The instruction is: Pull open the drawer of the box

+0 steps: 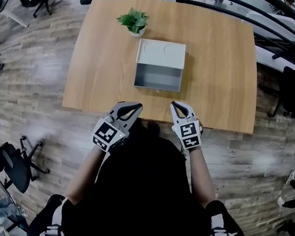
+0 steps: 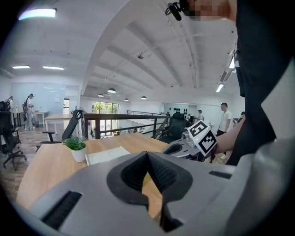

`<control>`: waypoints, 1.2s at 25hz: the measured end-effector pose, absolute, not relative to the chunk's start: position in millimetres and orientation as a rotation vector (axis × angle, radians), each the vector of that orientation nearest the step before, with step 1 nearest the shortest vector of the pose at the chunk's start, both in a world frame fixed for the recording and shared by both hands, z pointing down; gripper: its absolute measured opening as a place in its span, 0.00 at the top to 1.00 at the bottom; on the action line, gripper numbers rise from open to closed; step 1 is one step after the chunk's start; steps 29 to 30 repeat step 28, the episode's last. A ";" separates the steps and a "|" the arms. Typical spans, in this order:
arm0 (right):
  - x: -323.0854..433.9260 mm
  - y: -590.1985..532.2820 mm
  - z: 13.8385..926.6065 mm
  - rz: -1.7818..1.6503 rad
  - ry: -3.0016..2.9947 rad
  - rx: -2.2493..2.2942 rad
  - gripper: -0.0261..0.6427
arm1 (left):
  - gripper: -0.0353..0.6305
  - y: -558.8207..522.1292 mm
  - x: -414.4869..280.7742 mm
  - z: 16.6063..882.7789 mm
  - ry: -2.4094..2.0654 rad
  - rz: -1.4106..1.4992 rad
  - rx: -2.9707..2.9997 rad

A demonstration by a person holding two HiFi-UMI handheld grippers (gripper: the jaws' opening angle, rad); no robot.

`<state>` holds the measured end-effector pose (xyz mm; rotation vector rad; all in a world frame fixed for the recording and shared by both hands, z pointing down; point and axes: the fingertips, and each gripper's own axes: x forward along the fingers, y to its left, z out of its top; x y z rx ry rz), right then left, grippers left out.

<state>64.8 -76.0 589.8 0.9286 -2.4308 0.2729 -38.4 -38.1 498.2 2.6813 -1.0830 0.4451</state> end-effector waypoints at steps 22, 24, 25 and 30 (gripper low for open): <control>55.4 -73.0 551.9 0.123 -2.495 0.897 0.92 | 0.91 -37.1 -46.0 497.8 -1.147 0.439 2.651; 53.7 -71.1 551.8 0.115 -2.498 0.888 0.92 | 0.91 -36.7 -46.5 498.3 -1.150 0.435 2.650; 53.4 -70.5 552.3 0.113 -2.497 0.887 0.92 | 0.91 -36.1 -46.4 498.7 -1.150 0.434 2.649; 53.1 -68.8 553.6 0.113 -2.495 0.888 0.92 | 0.91 -33.3 -45.7 500.2 -1.146 0.435 2.649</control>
